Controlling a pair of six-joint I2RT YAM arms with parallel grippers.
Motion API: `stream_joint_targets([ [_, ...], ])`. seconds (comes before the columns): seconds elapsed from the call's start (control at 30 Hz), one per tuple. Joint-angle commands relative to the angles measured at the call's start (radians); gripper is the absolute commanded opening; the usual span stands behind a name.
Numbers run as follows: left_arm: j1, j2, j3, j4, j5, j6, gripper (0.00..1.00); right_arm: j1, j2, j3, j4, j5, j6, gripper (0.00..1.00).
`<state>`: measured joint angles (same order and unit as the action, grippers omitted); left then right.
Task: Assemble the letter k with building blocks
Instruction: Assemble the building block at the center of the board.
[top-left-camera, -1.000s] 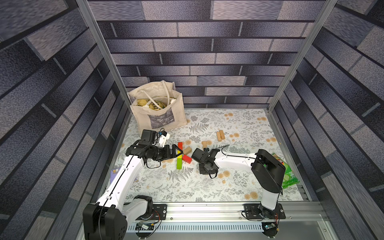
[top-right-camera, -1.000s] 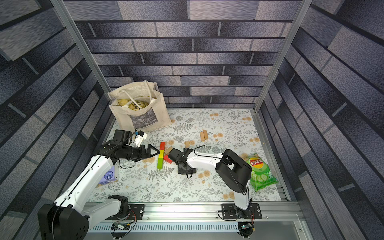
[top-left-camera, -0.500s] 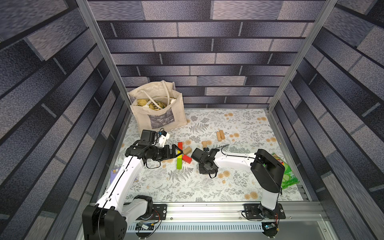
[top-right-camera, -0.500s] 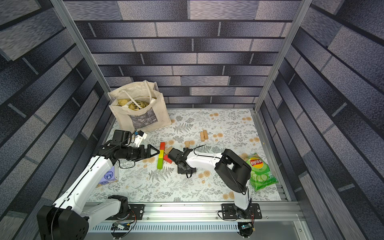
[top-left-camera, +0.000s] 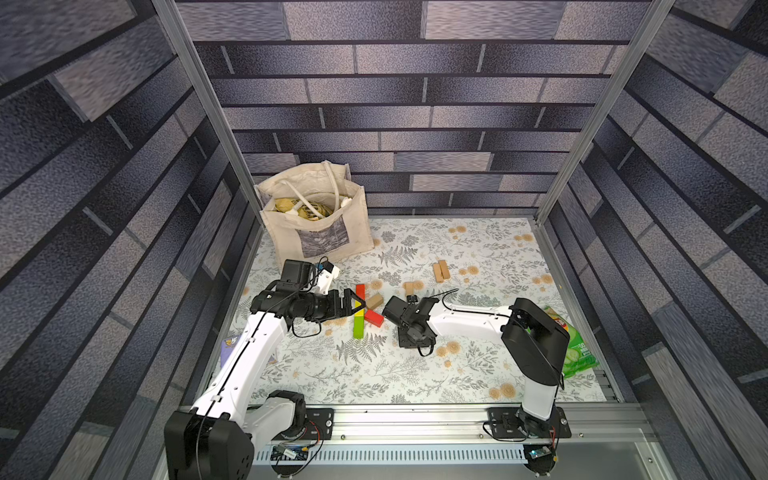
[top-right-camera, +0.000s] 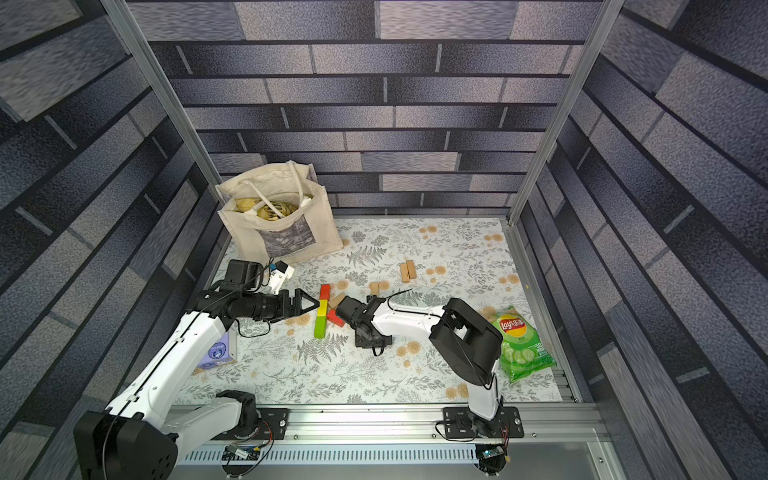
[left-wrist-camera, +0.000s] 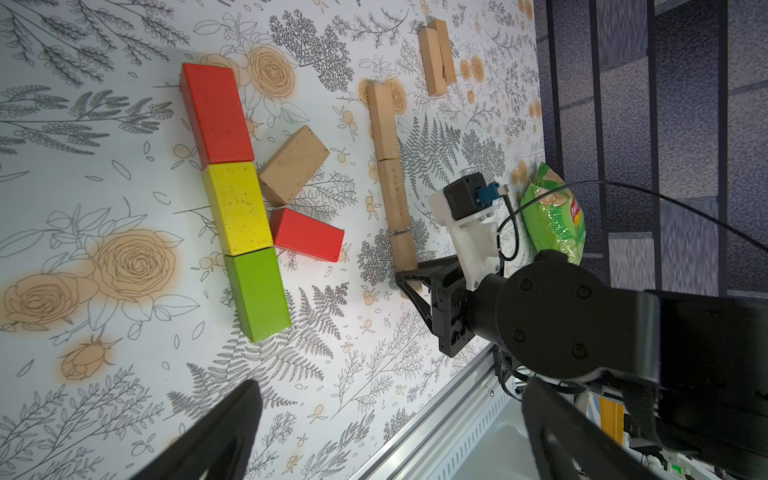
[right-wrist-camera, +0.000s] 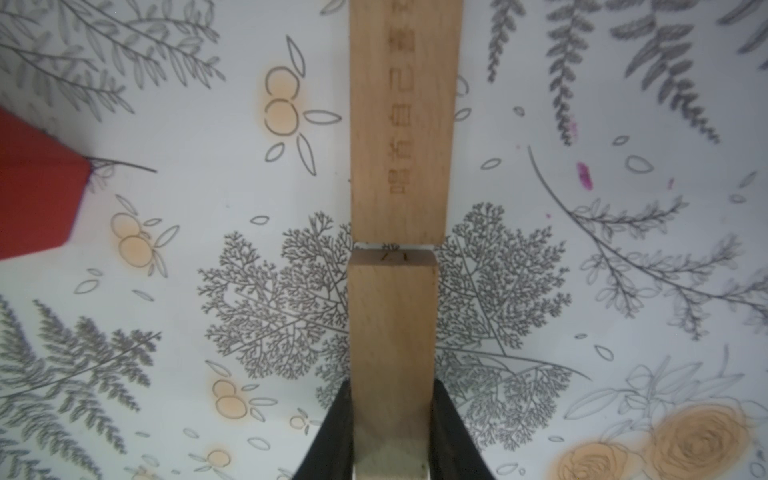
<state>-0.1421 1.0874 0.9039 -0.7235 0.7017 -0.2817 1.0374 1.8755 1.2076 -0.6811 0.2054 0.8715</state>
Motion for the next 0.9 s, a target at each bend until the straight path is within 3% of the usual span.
stream_joint_targets([
  [0.0, 0.005, -0.02, -0.002, -0.019, -0.009, 0.01, 1.0, -0.008, 0.027, 0.006, -0.028, 0.013, -0.009, 0.21],
  [0.17, 0.004, -0.022, -0.003, -0.019, -0.009, 0.011, 1.0, -0.01, 0.018, 0.0, -0.023, 0.017, -0.012, 0.22],
  [0.47, 0.005, -0.023, -0.002, -0.016, -0.006, 0.012, 1.0, -0.01, 0.013, -0.005, -0.019, 0.02, -0.011, 0.4],
  [0.77, 0.004, -0.023, -0.002, -0.02, -0.01, 0.013, 1.0, -0.009, 0.004, -0.007, -0.016, 0.038, -0.014, 0.42],
  [0.87, 0.004, -0.023, -0.002, -0.019, -0.011, 0.012, 1.0, -0.009, 0.004, -0.004, -0.014, 0.039, -0.019, 0.36],
])
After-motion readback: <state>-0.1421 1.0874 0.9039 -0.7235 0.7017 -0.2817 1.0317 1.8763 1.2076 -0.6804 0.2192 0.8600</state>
